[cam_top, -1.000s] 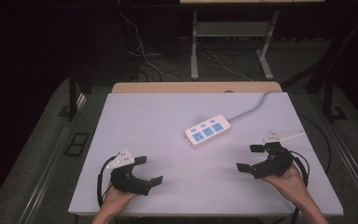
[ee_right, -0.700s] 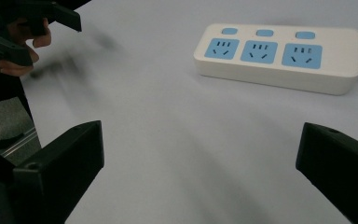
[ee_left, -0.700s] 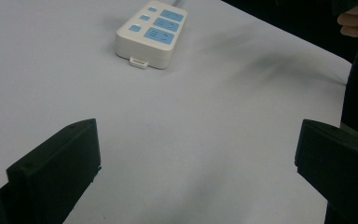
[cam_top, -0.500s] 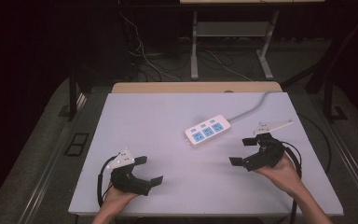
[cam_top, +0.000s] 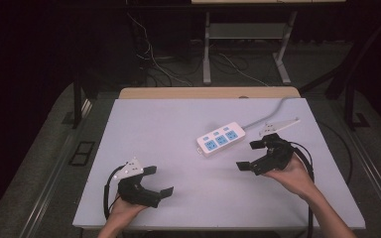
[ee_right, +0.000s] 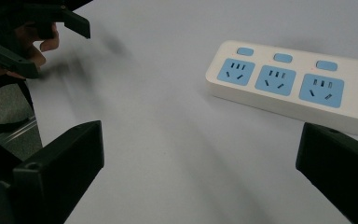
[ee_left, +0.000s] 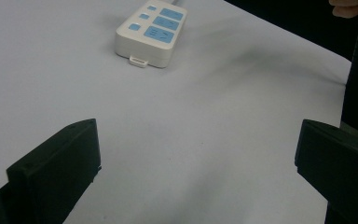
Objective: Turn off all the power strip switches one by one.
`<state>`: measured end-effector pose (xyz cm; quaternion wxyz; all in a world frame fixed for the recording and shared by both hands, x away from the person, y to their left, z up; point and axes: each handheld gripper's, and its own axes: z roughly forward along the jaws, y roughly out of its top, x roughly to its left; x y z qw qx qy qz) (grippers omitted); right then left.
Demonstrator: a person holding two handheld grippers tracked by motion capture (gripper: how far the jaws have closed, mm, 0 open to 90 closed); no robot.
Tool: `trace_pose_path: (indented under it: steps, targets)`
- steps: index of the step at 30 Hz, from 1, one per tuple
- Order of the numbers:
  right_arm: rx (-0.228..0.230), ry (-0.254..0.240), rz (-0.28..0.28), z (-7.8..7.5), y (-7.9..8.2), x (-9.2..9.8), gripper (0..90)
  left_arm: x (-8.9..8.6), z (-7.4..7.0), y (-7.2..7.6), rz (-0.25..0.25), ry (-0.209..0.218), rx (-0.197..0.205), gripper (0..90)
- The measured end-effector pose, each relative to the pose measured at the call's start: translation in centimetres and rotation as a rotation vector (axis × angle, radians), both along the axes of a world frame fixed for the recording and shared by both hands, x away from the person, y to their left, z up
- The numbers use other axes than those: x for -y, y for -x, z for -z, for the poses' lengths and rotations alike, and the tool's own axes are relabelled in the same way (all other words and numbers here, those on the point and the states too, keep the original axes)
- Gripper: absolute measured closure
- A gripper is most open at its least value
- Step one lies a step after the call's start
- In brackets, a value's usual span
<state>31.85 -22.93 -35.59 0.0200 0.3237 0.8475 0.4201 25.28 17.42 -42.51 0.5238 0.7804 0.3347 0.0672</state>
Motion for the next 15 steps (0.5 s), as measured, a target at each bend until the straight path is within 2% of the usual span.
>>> trace_pose_path:
  steps: [15]
  targets:
    - [0.005,0.026,-0.041,-1.4,-1.9,-2.0,0.6,0.0,0.0,0.0,0.003,-0.006,-0.001,0.0]
